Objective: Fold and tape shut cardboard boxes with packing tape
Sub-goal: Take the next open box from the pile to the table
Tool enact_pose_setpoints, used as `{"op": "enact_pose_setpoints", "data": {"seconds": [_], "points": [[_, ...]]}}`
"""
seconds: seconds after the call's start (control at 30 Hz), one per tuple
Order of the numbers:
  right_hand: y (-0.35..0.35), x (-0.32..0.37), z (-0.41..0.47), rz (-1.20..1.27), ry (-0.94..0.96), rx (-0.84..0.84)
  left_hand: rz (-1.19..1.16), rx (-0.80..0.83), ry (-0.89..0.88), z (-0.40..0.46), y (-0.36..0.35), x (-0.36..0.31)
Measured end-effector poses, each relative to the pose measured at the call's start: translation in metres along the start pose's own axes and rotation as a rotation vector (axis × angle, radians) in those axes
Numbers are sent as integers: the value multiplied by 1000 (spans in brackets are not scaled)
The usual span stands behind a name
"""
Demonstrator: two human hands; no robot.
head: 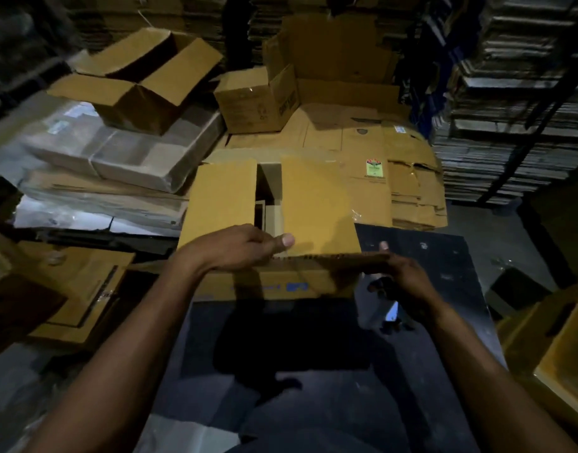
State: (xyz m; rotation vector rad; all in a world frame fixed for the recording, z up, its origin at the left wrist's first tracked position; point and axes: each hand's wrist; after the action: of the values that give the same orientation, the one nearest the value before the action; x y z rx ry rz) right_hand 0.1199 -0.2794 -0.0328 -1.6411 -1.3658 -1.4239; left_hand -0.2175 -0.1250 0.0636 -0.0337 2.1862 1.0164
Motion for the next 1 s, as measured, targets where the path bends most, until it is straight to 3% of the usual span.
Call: {"op": "enact_pose_setpoints", "data": {"seconds": [0.07, 0.17, 0.2, 0.27, 0.4, 0.47, 0.57, 0.67, 0.73, 0.77, 0.9, 0.97, 1.0], "points": [[-1, 7, 17, -71, 3, -26, 85, -59, -41, -11, 21, -15], [-11, 8, 37, -175, 74, -128, 625, -541, 40, 10, 10, -8], [-17, 7, 41, -179, 94, -170, 682, -665, 93, 19, -3, 0], [-26, 3, 53, -165, 150, -195, 637, -802, 123, 31, -31, 16], [-40, -15, 64, 25, -39, -199, 465, -975, 92, 37, -86, 28], [-41, -41, 77, -71, -26, -193, 352, -976, 135, 45, -101, 31], [-81, -14, 29, -190, -54, -89, 177, -899, 196, 59, -105, 48], [-133, -17, -19, -175, -131, 288, 26, -792, 214, 62, -107, 69], [-148, -39, -25, -318, -109, 475, -6, -727, 255, 58, -113, 85], [-149, -46, -18, -373, -45, 468, -10, -702, 285, 57, -117, 94], [-124, -22, 56, -604, 320, 7, 85, -611, 383, 59, -133, 122], [-114, -6, 93, -756, 417, -23, 255, -538, 385, 59, -142, 128], [-114, 1, 106, -877, 438, 38, 321, -506, 374, 58, -144, 128]]}}
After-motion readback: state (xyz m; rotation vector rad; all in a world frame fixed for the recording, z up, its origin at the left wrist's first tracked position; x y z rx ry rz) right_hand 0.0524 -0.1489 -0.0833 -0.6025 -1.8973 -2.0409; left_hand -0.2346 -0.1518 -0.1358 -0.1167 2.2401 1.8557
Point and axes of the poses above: each hand's wrist, its own z-axis towards the middle knuckle, its own y-axis out of the back of the hand, x = y × z, and after that the axes turned 6 degrees about y, right-handed
